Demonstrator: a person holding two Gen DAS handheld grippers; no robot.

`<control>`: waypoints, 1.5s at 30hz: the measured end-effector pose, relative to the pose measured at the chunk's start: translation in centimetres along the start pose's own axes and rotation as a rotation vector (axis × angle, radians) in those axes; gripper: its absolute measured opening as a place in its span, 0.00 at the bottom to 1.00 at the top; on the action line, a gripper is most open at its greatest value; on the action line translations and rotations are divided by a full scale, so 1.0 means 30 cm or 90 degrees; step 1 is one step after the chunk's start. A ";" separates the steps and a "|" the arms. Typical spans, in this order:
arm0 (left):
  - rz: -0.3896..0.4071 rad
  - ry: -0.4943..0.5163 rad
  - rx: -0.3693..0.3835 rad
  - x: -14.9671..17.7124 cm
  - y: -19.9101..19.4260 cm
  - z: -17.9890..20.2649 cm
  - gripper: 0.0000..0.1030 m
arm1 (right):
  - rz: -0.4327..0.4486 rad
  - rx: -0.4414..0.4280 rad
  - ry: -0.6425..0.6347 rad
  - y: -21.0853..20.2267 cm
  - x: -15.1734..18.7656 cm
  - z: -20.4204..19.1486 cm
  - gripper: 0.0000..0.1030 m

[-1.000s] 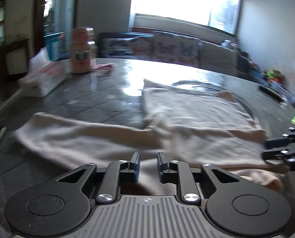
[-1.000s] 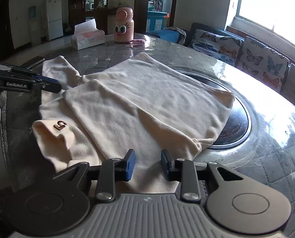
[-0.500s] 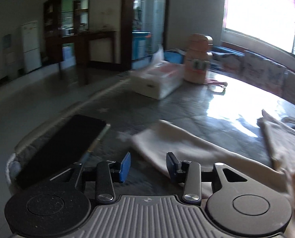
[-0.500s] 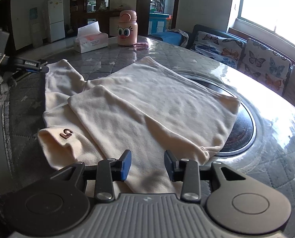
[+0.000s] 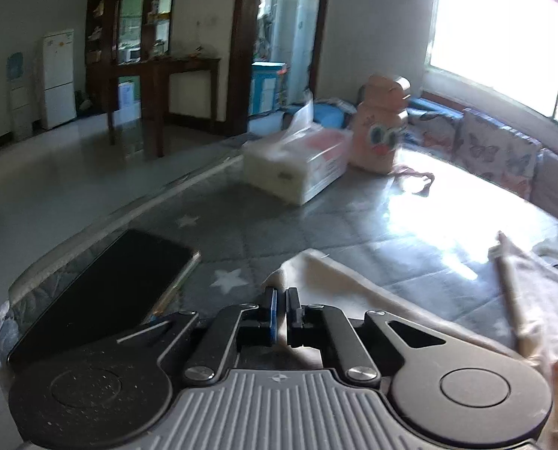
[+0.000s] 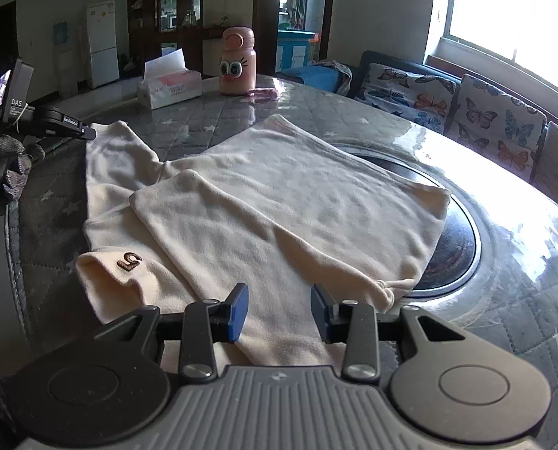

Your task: Fold clothes

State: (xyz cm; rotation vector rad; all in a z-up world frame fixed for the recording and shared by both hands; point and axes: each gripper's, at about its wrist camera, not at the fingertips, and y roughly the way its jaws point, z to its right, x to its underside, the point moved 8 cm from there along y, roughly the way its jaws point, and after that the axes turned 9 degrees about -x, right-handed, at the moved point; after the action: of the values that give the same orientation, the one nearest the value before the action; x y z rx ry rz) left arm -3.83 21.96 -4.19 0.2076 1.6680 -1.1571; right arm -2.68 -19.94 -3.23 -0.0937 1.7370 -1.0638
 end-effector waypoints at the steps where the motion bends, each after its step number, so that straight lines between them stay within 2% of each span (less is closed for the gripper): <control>1: 0.006 0.002 0.013 -0.008 -0.032 0.020 0.04 | 0.003 0.001 0.001 -0.004 -0.001 0.001 0.36; 10: 0.081 0.049 0.229 -0.082 -0.367 0.322 0.04 | 0.029 0.005 0.007 -0.049 -0.003 0.009 0.36; 13: 0.092 0.080 0.309 -0.070 -0.476 0.450 0.04 | 0.040 0.010 0.016 -0.070 0.003 0.022 0.36; 19: 0.089 0.164 0.448 0.041 -0.627 0.702 0.04 | 0.055 0.021 0.044 -0.109 0.028 0.065 0.36; 22: 0.057 0.207 0.486 0.125 -0.639 0.803 0.05 | 0.057 0.028 0.053 -0.124 0.042 0.084 0.36; 25: 0.024 0.243 0.503 0.203 -0.638 0.857 0.07 | 0.057 0.033 0.060 -0.135 0.054 0.100 0.36; 30: -0.006 0.283 0.513 0.290 -0.614 0.865 0.10 | 0.060 0.041 0.075 -0.150 0.062 0.122 0.36; 33: -0.005 0.290 0.511 0.293 -0.608 0.832 0.21 | 0.065 0.040 0.080 -0.155 0.052 0.124 0.36; 36: -0.001 0.289 0.502 0.282 -0.594 0.793 0.23 | 0.071 0.036 0.083 -0.158 0.036 0.117 0.36; 45: -0.027 0.238 0.361 0.218 -0.371 0.583 0.22 | 0.062 0.019 0.096 -0.075 0.001 0.110 0.34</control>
State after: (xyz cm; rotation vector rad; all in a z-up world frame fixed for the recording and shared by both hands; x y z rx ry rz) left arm -2.39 0.32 -2.78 0.7867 1.6215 -1.6841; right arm -1.01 -23.30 -1.91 0.0919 1.8401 -1.0469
